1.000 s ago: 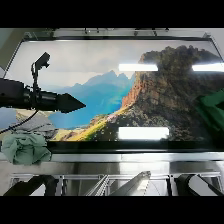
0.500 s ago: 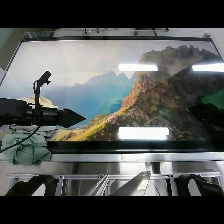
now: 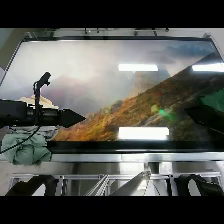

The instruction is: Fold the shirts.

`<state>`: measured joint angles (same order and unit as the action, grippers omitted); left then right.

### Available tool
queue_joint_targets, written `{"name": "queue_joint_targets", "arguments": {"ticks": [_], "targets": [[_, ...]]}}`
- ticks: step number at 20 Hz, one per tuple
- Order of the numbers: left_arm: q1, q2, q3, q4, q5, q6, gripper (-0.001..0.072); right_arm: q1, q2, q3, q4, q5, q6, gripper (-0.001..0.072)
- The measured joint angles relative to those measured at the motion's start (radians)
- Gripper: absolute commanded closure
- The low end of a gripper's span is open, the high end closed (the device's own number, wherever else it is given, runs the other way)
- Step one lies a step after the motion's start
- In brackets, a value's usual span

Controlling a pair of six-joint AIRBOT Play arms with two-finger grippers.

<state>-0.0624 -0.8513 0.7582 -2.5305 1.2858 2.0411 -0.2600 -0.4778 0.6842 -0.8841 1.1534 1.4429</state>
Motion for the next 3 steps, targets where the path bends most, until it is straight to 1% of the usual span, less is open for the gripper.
{"name": "queue_joint_targets", "arguments": {"ticks": [3], "targets": [[0.0,0.0,0.0,0.0,-0.002,0.002,0.0691,0.0,0.0,-0.001,0.003,0.001,0.0,0.0692]]}}
